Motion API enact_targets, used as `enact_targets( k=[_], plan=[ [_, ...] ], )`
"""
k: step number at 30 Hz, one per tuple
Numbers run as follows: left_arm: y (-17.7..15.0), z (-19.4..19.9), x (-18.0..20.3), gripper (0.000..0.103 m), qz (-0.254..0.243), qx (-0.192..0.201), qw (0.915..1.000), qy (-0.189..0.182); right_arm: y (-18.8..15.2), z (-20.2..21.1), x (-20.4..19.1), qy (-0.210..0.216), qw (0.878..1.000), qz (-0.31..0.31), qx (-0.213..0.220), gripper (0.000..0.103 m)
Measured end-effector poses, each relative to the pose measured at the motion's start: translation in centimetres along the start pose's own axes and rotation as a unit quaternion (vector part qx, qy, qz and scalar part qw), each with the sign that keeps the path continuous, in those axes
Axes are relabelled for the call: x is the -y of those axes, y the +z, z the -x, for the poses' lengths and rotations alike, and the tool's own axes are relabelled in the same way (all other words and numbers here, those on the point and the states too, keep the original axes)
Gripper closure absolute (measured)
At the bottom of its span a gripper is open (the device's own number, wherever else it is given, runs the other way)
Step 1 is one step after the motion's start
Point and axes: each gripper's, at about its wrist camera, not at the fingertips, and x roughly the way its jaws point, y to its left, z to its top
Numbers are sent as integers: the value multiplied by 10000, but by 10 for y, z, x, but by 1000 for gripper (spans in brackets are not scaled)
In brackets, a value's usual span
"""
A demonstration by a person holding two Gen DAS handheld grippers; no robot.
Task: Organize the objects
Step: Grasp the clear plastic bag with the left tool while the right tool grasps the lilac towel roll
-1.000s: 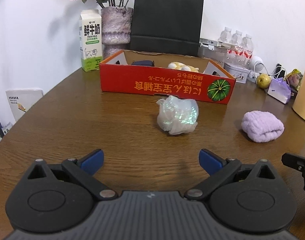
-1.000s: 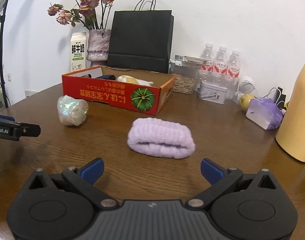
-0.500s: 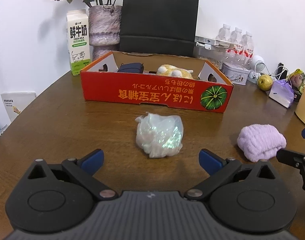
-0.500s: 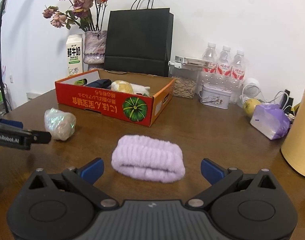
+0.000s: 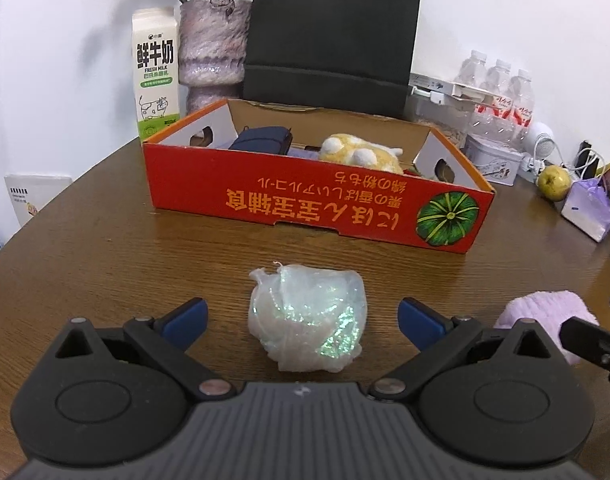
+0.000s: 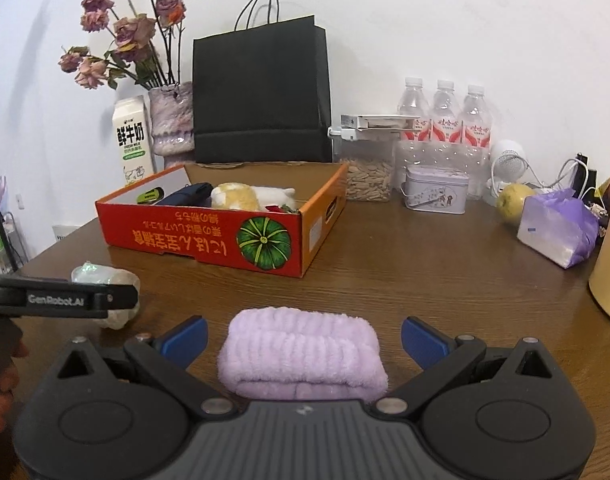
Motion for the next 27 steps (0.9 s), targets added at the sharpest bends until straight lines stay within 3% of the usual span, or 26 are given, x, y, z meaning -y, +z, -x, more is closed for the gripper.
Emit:
enact_targets(
  k=[6,9,10,11,14,27],
  plan=[
    [1,-6,-2,1,-8,-62,10000,-47,-3,-4,-1,-43,10000,-19,14,0],
    [1,-4,-3,29,-36,-80,9998,-196,-5,-7,-3,-89,10000,15,-9,0],
    [1,-5,-2,48,-50,-115,9996,-260,-6,-8,-4,-110,9999,11,-18,0],
    [0,-6,-2,55,-67,-160,9994,-302,-6,-9,-4,-124,9999,-5,-25,0],
    [-2,0,0,59,-146,-109,9990,-402,-6,-9,-3,-185,9997,-126,22,0],
    [2,20,-19,59,-165,132,9977,-647,-7,-12,-7,-282,9990,-329,72,0]
  ],
)
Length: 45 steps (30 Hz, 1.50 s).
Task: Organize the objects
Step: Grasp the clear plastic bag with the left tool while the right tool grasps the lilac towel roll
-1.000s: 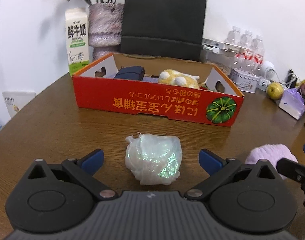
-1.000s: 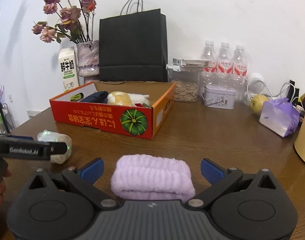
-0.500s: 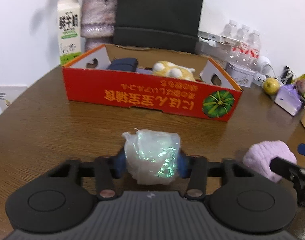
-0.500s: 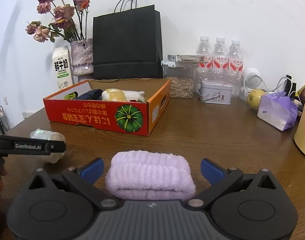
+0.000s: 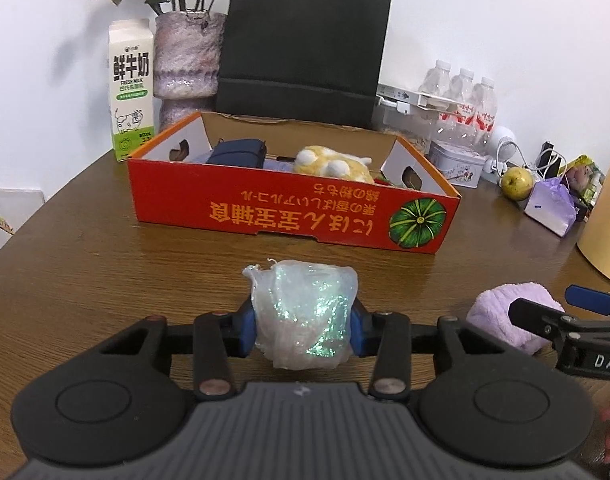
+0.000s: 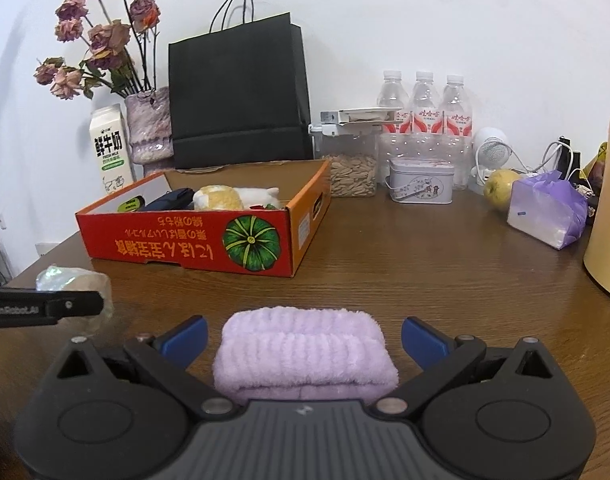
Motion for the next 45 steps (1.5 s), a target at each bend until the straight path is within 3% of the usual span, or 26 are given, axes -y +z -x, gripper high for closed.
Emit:
enact_targets(
  k=[14,27,39,45],
  plan=[
    [1,9,-27,58,13,3,10000,-81,-3,-21,-3,-126,9992,-9,-377,0],
    [-2,14,-27,58,-40,44,9999,-131,-2,-43,-5,-239,9960,-113,-856,0],
    [-6,18,-30,58,-31,62,9999,-81,-2,-30,-21,-324,9978,243,-520,29],
    [-9,21,-34,58,8,70,10000,-57,-5,-18,-29,-262,9988,265,-303,37]
  ],
)
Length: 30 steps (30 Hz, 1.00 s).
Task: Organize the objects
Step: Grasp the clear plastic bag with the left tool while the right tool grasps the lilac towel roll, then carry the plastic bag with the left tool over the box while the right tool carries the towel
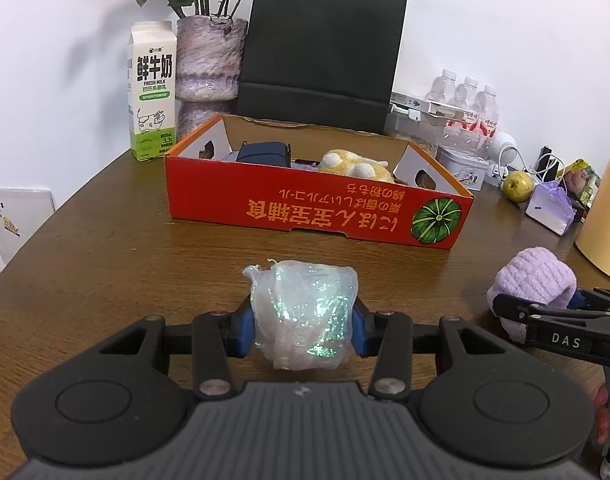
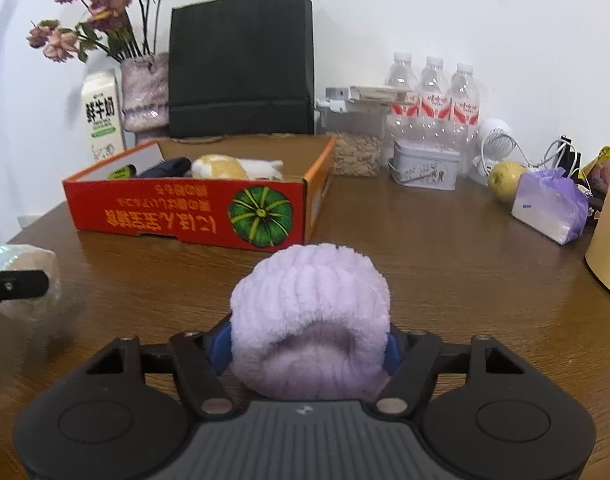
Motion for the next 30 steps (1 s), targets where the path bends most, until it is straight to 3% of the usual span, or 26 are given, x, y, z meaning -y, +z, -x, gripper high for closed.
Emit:
enact_targets(
  k=[16,30],
  plan=[
    [-1,11,-11,58,150,118,9996,190,-2,25,-37,444,9986,110,252,41],
    [20,14,-5,58,93,271,9993,231,21,28,-58,723,9963,130,437,41]
  ],
)
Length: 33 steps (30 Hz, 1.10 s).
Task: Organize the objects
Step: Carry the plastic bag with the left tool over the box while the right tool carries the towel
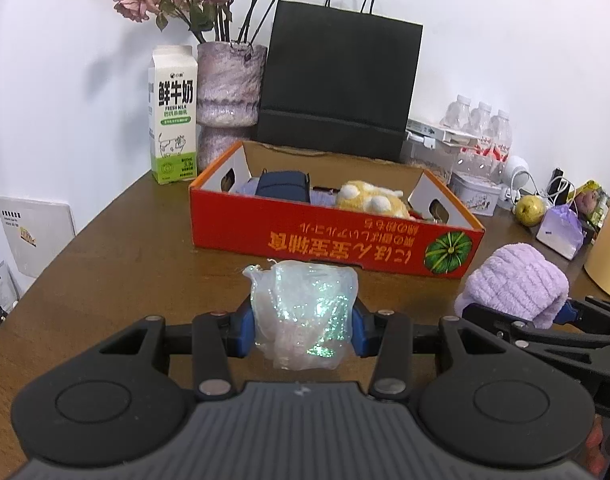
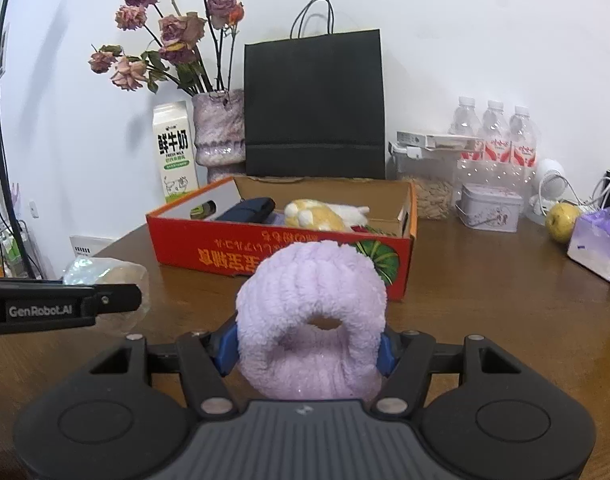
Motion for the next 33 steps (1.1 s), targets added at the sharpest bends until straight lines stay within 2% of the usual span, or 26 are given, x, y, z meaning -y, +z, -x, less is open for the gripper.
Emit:
enact_targets(
  k=[15,33],
  plan=[
    [33,-16,5,58,-22,177,9998,-41,28,-17,1,98,9999,65,105,41],
    [64,-59,-3,58,198,344,9992,-47,56,-63,-1,146,9996,109,234,41]
  ],
)
